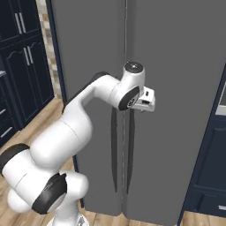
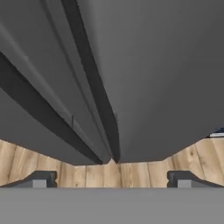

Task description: There is a bowl on the dining counter. Grab a lemon wedge from the fridge and place it in the bowl. Then get the liquor bottle and glass cup from the cabinet and place them next to the bowl.

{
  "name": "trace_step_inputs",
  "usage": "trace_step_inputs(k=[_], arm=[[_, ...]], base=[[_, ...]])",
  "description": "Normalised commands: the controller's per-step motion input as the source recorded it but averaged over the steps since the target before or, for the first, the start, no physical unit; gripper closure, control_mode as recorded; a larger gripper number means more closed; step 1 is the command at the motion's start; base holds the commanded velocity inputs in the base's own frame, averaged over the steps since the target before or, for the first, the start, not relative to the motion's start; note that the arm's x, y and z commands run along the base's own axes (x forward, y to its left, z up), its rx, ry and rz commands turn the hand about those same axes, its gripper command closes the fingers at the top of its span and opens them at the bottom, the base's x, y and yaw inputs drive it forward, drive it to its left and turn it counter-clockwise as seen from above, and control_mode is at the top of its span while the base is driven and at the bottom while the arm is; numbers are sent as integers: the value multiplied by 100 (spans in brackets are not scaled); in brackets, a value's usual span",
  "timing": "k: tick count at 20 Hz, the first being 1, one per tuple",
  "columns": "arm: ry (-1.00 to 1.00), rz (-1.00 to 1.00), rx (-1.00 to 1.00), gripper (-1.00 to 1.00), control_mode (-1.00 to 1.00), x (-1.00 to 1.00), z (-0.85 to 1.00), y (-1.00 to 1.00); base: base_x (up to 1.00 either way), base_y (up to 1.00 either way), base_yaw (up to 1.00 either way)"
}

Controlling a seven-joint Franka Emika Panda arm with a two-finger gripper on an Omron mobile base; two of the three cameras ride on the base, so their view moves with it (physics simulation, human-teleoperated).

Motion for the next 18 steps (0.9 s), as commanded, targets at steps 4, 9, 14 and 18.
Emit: trace_step_inputs(k=[4, 9, 14, 18], arm=[[-11, 0, 5, -100, -100, 51, -13, 0], [-9, 0, 5, -100, -100, 42, -16, 0], [-3, 0, 4, -100, -100, 39, -26, 0], [-1, 0, 4, -100, -100, 55, -25, 0]], base=[[0, 0, 0], [0, 0, 0], [0, 0, 0], [0, 0, 0]])
